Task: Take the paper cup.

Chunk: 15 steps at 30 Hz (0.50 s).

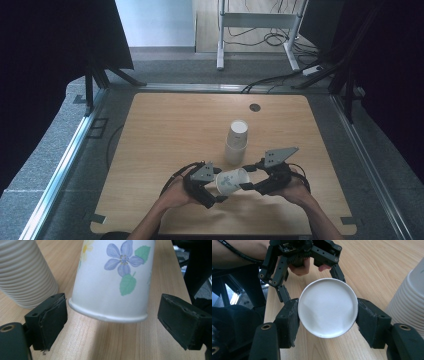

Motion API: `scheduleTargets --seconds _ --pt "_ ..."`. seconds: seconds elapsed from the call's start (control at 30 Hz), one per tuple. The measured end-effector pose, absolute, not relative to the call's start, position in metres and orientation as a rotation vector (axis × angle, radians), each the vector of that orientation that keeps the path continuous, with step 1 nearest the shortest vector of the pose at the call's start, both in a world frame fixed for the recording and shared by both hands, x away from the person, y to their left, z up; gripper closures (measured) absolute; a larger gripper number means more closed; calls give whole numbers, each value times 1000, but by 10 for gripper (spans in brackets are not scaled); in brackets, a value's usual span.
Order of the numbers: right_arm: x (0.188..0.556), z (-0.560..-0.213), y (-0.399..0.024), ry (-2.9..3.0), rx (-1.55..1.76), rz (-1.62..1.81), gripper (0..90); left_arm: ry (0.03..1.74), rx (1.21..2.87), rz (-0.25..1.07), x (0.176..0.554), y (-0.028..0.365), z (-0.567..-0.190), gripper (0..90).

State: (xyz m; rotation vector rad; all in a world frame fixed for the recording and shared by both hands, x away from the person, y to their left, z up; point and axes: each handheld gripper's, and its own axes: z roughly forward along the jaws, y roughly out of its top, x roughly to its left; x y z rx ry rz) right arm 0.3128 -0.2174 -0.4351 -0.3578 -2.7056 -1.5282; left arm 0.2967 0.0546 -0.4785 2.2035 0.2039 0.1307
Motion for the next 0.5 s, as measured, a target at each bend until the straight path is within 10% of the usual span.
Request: scheduleTargets --seconds 0.5 --pt "309 -442 -219 -2665 -318 -1581 375 186 2235 114 297 49 -485 137"
